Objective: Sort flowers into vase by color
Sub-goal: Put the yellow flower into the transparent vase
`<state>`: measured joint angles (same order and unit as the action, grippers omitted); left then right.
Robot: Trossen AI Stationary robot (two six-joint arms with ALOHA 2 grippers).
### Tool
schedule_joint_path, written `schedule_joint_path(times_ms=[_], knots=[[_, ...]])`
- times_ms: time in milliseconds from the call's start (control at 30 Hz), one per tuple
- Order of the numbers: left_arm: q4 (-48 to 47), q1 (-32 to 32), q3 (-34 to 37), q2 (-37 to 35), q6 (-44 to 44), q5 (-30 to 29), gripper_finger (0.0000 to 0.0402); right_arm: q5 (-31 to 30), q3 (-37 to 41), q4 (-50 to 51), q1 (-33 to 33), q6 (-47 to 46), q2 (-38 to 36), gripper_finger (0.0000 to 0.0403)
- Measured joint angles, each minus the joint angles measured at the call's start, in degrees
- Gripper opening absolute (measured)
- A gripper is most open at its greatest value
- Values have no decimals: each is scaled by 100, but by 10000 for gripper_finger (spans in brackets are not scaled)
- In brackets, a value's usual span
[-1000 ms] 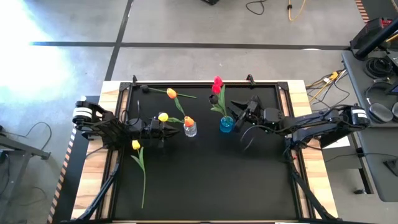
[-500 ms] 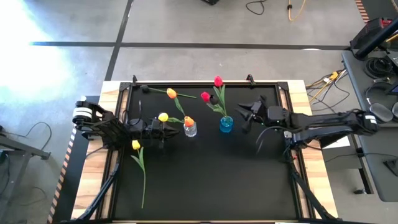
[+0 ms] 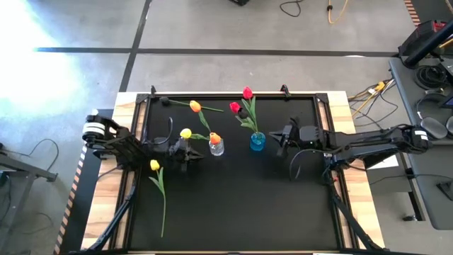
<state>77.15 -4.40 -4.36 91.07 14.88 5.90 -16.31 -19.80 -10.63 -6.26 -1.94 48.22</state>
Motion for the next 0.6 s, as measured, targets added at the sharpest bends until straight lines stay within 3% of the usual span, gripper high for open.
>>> schedule_joint_path(times_ms=[400, 600], knots=[[-583, 327, 0, -276, 681, -189, 0, 51, 102, -81, -117, 321, -139, 9], [-1274, 327, -50, -814, 876, -215, 0, 637, 101, -386, -459, 552, -133, 9]])
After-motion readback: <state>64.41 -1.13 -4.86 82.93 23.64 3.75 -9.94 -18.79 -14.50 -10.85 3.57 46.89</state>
